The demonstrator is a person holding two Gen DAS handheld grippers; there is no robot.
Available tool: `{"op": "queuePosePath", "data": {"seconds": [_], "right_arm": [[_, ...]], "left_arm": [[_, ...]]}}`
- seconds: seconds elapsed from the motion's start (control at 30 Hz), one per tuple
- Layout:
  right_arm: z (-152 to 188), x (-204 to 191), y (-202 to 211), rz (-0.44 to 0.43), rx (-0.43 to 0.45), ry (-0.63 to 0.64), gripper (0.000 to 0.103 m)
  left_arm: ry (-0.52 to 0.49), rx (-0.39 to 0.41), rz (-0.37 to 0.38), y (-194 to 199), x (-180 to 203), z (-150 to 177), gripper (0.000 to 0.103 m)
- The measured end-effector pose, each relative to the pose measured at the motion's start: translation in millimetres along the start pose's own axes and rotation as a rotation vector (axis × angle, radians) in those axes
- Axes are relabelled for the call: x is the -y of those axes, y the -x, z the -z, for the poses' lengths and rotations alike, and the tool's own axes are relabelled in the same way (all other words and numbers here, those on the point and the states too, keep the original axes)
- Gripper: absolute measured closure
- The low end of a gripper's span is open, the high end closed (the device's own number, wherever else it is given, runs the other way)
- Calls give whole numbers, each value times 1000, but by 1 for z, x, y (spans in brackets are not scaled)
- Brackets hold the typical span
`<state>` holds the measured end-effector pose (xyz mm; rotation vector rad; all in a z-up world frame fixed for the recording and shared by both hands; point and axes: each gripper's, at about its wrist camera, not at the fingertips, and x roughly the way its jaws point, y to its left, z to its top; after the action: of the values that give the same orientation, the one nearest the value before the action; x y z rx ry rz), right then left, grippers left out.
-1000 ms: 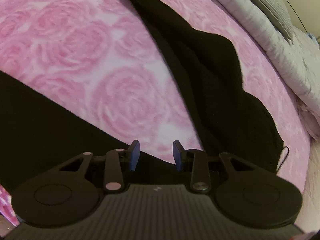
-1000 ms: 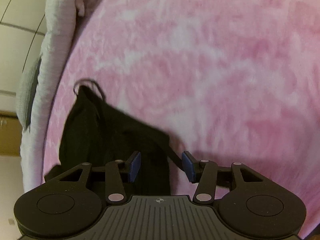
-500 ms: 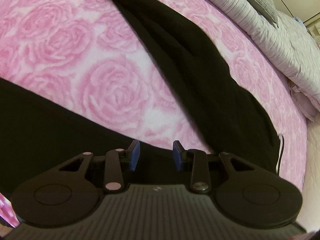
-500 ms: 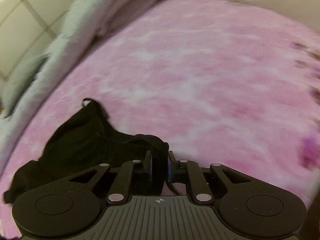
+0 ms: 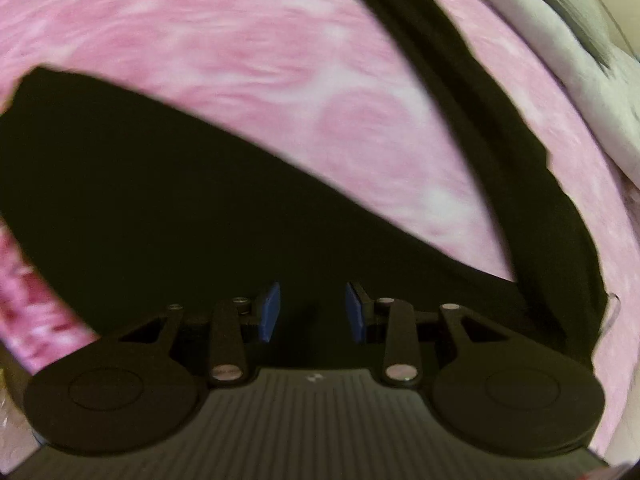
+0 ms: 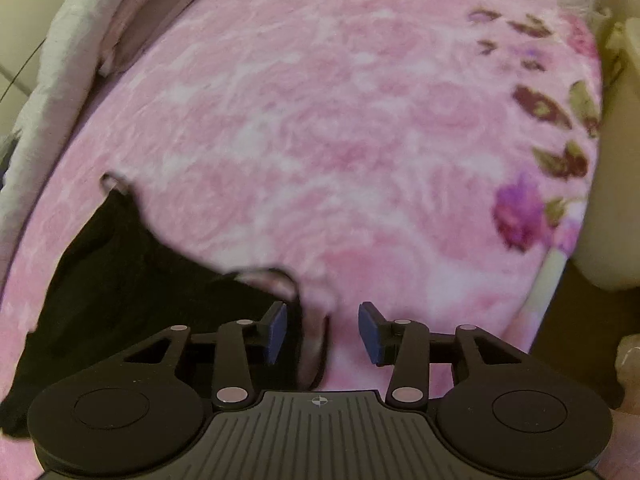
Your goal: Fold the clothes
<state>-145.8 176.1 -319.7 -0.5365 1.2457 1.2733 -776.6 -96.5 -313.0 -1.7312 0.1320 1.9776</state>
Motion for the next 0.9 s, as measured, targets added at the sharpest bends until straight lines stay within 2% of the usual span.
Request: {"op": "queuePosePath", "data": {"seconds": [0.03,0.13,0.17,0.27,0.3,0.37,0.43,0.5,0.57,0.63,0.7,0.73,0.8,0.9], "right_arm": [[6,-6,1,-17,-29,25,59],[24,-11,-8,-46,-116,-42,59],[29,-5,-9,-64,-118,-103,59],[44,29,-3,-155,-67,-402,59],[50,45,-1,-207,-34,-548,59],[55,66,1,-297,14,-742,59],[51,75,-1,-395,78,-847,59],[37,71,-6,-461,117,-850,59],[25,64,-18,-481,123,-871,59],[18,61,-37,-452,99,-922,59],[13,65,-52,-373,71,-979,60],[11,68,-57,-346,89,-1025,65],[2,68,-51,-356,185,-996,85],[-24,55,-17,-428,383,-759,85]], "left_arm": [[7,-2,-6,2,-7,0,72],[19,-14,-2,8,-21,2,72],[18,-17,14,9,-22,3,72],[3,-35,50,4,-12,7,72],[-2,-42,61,3,-9,8,72],[-19,-55,82,-2,0,10,72],[-48,-69,100,-8,14,11,72],[-87,-81,115,-14,31,12,72],[-124,-90,129,-19,48,12,72],[-150,-94,142,-23,63,12,72],[-168,-94,153,-24,76,11,72],[-176,-92,157,-24,81,10,72],[-187,-88,163,-24,90,7,72],[-197,-82,173,-24,102,0,72]]}}
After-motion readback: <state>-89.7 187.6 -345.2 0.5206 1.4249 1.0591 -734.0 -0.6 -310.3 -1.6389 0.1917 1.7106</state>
